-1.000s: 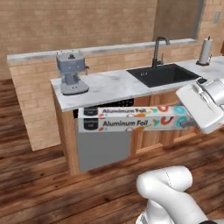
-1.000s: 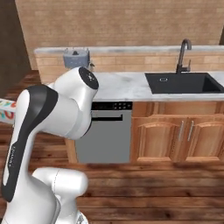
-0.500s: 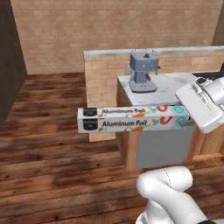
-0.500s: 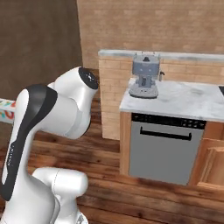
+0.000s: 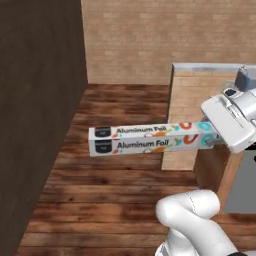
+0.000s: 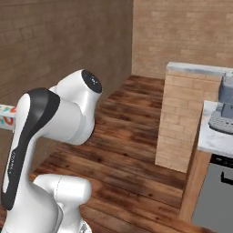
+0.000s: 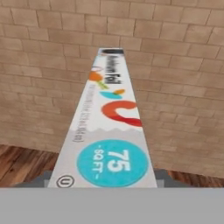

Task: Retrieve the tupperware and aluminum foil from the cabinet and place them on the dining counter near the plate with hot dog and eggplant to prepare for storing leftovers.

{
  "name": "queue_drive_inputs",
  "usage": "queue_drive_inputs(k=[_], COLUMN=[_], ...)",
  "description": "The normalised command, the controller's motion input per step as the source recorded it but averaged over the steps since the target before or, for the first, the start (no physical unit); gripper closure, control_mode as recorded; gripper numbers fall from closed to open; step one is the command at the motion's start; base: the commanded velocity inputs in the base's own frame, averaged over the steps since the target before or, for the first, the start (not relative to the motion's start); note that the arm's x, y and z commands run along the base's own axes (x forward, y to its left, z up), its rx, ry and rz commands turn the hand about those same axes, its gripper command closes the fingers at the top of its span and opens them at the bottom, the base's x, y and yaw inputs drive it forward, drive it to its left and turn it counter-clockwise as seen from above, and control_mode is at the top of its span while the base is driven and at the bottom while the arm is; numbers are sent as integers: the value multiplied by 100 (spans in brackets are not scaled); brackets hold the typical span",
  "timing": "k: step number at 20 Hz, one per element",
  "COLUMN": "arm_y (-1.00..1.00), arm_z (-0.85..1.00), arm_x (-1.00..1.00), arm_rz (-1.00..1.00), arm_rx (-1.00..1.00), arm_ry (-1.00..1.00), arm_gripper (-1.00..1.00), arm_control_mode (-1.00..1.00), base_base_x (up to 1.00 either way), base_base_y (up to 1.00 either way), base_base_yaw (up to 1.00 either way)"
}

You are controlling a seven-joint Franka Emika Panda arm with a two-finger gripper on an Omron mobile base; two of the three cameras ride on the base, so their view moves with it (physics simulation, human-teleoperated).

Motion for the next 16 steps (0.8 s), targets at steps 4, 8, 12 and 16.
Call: queue_drive_inputs(k=[4,8,12,16], arm_y=[0,0,0,0], arm_z=[0,0,0,0], arm_x=[0,0,0,0], arm_rz=[0,0,0,0], arm_rx=[0,0,0,0], arm_ry=[0,0,0,0], arm_gripper=[100,100,100,100], arm_control_mode=[100,100,100,100], base_base_x=[100,100,100,100], base_base_y=[100,97,83,69], base_base_yaw=[2,-17,-35,-44])
